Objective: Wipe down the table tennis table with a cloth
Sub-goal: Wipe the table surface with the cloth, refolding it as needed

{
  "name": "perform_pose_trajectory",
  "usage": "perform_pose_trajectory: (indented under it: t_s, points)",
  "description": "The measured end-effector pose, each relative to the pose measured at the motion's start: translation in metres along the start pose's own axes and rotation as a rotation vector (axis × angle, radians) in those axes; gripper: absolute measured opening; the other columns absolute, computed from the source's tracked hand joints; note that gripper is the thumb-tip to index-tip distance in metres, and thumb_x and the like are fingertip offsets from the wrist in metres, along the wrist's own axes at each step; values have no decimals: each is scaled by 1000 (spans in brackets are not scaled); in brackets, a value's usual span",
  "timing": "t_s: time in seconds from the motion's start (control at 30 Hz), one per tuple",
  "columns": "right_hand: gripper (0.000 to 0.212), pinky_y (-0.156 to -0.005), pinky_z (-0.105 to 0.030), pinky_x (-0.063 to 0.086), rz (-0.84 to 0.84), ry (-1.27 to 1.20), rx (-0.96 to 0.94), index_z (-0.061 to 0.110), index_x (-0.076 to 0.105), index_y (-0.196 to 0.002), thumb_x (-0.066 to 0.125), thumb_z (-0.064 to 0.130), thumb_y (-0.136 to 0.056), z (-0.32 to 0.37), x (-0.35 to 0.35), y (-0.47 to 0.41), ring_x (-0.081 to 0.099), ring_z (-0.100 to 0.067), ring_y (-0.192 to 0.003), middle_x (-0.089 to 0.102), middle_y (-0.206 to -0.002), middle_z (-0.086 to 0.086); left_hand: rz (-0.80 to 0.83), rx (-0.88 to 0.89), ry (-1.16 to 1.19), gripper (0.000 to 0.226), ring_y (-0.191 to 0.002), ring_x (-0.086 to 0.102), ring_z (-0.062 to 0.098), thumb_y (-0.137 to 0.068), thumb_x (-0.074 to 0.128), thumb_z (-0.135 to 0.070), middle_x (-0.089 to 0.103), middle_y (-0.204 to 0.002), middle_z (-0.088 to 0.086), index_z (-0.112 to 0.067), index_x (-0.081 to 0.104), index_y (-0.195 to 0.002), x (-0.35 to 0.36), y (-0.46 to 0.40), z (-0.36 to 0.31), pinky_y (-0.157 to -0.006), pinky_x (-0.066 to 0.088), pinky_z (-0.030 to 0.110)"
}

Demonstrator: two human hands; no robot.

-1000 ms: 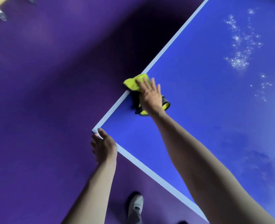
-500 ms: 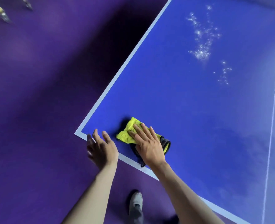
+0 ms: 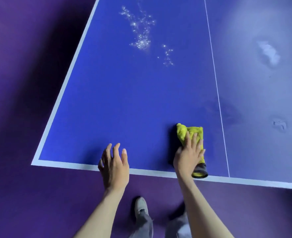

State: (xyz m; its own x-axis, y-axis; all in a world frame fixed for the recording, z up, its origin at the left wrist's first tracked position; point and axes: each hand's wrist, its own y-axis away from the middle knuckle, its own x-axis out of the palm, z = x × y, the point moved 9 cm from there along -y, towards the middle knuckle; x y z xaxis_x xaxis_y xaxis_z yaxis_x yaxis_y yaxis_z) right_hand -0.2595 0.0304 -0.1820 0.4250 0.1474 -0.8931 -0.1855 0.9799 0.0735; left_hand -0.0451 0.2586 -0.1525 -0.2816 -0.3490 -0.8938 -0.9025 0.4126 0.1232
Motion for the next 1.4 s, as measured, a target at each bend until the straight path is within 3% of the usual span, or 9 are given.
perform_pose_trajectory:
  t_s: [0.17,0.33,0.7,0.83,0.93,1.03,1.17,1.3,1.4]
  points:
    - [52,-127,-52,14,209,-62,-569,34,45,-154,52,26,-104,133,68,101,15,-25,-160,31,-169,4,-7,-12,151,42,-134,46,30,-106,37,-43,50,-147,5,-20,58,-133,-1,-6,-15,-104,39,52]
    - [52,-128,-48,21,275,19,-793,36,41,-155,40,29,-104,125,73,97,21,-22,-159,31,-169,6,-109,-159,235,39,-133,44,33,-106,40,-39,52,-142,7,-16,57,-134,-8,-13,-15,-102,38,52]
    - [82,-127,-53,22,8,114,-242,26,40,-157,57,-7,-84,-184,-89,-65,21,-26,-159,27,-170,1,286,159,57,53,-153,17,27,-105,46,-35,11,-169,2,-41,32,-156,82,49,-158,-121,22,48]
    - [73,-122,-66,22,-59,127,156,18,37,-159,52,-2,-90,-311,-151,-92,20,-37,-157,26,-170,-10,435,34,141,56,-155,9,25,-104,49,-32,7,-170,1,-40,32,-156,116,72,-195,-122,21,50]
    - [68,-120,-67,21,-141,53,375,10,38,-158,38,11,-90,-306,-151,-89,22,-41,-156,27,-169,-17,442,42,132,56,-154,11,27,-103,49,-30,10,-169,3,-39,32,-156,126,78,-213,-121,22,51]
    - [72,-122,-61,24,-168,59,165,11,43,-155,43,17,-83,-217,-119,-71,29,-37,-155,32,-167,-15,410,112,78,56,-152,17,30,-103,49,-29,13,-169,5,-37,33,-156,130,82,-228,-122,20,49]
    - [69,-127,-49,18,14,57,-266,23,41,-157,42,19,-88,-117,-67,-43,17,-26,-160,27,-171,-3,365,159,42,54,-151,19,29,-104,49,-29,17,-168,5,-34,36,-156,137,86,-256,-121,21,48]
    - [64,-127,-46,19,75,106,-549,24,41,-158,50,18,-94,-134,-73,-66,23,-22,-159,30,-169,0,291,222,43,49,-150,22,30,-104,47,-26,22,-167,5,-31,41,-153,148,86,-295,-118,26,50]
    - [72,-128,-47,18,44,129,-514,24,40,-159,58,15,-89,-185,-99,-110,25,-22,-158,30,-169,0,304,274,39,50,-150,22,29,-105,46,-26,19,-168,3,-33,39,-154,165,95,-331,-119,26,49]
